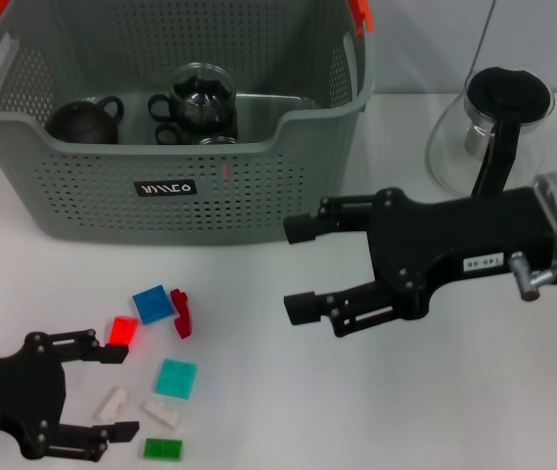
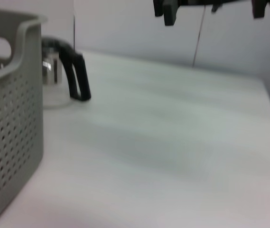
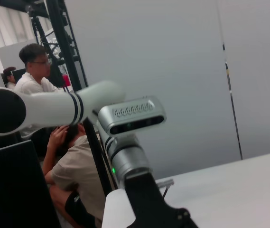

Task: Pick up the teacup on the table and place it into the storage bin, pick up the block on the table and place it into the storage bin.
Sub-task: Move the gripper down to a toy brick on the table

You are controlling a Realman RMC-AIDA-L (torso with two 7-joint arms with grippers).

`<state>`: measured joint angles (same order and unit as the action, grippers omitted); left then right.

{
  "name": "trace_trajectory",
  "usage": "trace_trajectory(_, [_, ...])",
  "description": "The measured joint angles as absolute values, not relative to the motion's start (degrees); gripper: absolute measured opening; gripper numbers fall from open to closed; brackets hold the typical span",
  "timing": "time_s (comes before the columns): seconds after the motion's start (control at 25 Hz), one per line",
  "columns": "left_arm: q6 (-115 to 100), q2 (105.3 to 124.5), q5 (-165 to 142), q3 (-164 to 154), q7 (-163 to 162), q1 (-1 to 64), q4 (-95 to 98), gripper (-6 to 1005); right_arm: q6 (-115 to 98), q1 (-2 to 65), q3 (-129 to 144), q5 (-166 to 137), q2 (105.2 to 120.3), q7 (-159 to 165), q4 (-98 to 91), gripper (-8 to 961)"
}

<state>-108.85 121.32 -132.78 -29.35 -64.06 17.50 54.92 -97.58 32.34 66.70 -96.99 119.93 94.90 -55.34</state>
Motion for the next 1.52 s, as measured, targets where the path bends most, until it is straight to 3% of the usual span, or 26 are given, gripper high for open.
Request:
trace_trajectory(0.6, [-104.56,124.12,-145.09,-41.88,-64.24,22.48,71.68,843,-88.51,39.88,69.23,-101.15,120.59,94.71,-37.87,903])
trace_trajectory(1.04, [-103.91,124.29,-152.88,-56.85,-70.87,22.28,77.87,843,-75.12,42.51,82.41,-100.99,120.55,94.68,-37.67,904])
trace_trajectory(1.52, [-99.14,124.39,-153.16,-65.97,-75.91,22.48,77.4,843,-76.11,42.63,82.5,-101.23,120.2,95.28,-41.66,903])
